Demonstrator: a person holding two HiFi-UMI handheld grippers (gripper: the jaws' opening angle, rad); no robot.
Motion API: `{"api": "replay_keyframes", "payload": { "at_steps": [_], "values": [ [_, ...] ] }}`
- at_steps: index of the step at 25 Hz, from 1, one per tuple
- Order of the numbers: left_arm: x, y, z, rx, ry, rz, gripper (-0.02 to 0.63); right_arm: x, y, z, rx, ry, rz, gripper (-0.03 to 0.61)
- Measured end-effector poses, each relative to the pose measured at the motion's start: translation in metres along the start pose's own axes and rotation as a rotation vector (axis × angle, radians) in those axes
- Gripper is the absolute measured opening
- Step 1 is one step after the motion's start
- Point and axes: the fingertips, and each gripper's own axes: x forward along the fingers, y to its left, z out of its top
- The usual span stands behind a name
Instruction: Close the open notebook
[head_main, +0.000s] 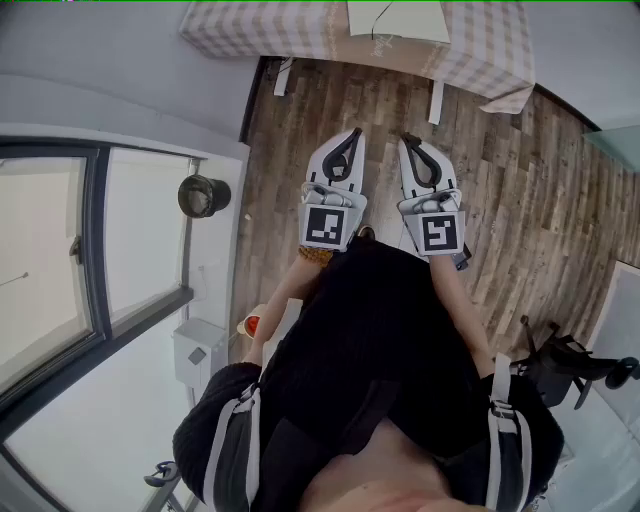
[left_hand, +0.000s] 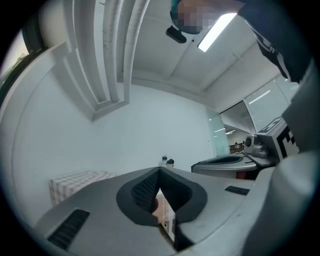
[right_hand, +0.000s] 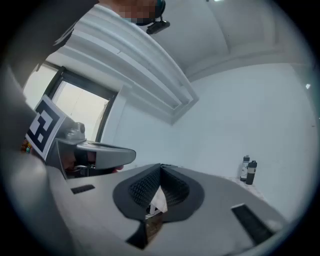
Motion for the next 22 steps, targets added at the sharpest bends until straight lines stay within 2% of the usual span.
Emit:
{"api": "replay_keyframes", "payload": {
  "at_steps": [10,22],
  "values": [
    [0.026,0.019,-0.008,0.005,0.031,0.007,0.012,0.034,-0.017,-0.014,0.004,0.038,0.008,0.005],
    [0.066,0.048,-0.017,-0.01,0.055,0.003,0.012,0.08,-0.037,-0.011,0.002,0.04,0.021,0.005]
  ]
}}
